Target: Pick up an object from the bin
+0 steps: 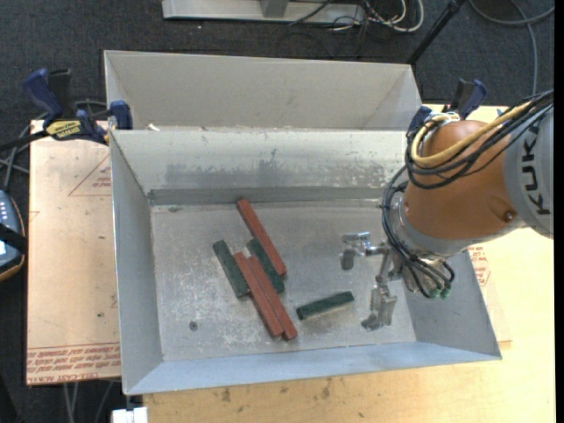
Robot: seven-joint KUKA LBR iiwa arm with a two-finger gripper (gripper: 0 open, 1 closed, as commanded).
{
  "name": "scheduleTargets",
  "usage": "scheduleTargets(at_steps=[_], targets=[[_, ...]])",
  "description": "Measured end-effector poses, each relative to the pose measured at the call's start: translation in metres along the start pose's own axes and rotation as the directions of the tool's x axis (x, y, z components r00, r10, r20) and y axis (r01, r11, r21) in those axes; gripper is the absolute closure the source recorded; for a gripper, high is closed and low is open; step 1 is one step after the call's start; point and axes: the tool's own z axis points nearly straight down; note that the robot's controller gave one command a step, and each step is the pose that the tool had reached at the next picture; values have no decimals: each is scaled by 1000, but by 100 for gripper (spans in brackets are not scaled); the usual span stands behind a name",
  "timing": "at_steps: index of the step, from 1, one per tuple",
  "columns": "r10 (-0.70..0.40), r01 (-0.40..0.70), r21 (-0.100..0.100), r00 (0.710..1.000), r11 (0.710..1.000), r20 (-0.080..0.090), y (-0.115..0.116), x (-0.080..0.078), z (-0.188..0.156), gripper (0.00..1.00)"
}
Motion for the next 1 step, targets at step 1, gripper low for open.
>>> scheduleTargets(at_steps=[1], targets=[[-217, 217, -1, 976, 976, -1, 5, -27, 23, 0]])
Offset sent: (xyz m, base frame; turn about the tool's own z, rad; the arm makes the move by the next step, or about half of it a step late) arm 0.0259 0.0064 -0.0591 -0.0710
